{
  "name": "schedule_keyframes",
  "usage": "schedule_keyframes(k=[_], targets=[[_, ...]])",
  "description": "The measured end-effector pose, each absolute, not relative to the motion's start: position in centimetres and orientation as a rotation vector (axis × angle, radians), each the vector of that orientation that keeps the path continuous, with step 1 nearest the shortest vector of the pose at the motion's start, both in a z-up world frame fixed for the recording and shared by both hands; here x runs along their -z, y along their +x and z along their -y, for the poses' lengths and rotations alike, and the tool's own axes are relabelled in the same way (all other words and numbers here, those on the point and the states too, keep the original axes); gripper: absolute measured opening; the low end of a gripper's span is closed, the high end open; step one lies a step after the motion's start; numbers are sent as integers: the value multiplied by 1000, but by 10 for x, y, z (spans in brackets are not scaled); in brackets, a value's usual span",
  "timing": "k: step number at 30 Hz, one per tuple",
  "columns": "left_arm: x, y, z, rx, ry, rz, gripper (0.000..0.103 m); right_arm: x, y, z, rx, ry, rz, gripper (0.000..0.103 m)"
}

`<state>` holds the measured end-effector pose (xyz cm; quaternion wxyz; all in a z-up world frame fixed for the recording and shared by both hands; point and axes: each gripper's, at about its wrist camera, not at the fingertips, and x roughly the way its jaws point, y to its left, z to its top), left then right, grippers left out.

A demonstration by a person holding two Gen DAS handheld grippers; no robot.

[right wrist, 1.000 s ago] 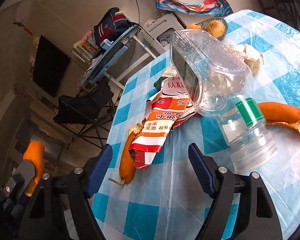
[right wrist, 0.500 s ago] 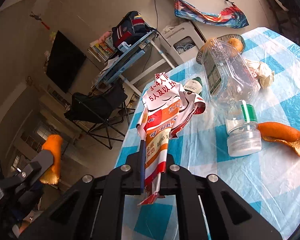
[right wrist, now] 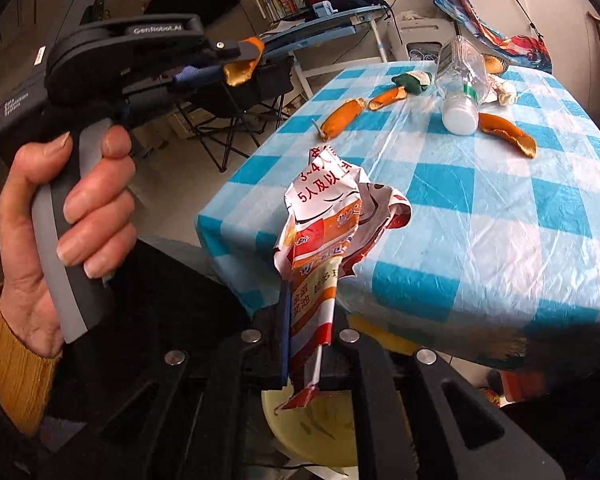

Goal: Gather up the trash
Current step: 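Carry the peel and wrapper over the yellow basin and open both grippers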

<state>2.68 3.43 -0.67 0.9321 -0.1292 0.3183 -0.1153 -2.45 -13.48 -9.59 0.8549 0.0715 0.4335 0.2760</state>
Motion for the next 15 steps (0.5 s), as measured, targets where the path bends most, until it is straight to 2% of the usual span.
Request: schedule_keyframes(k=[8, 11, 12, 15], targets=[[22, -8, -25, 251, -214, -700, 16, 115, -43, 102, -625, -38, -973, 9], [27, -16, -22, 252, -208, -721, 16, 124, -45, 101, -601, -56, -1012, 27], [29, -18, -22, 252, -206, -728, 16, 125, -44, 103, -592, -51, -1011, 37], [33, -26, -21, 255, -203, -748, 16, 123, -47, 110, -563, -29, -1006, 40]])
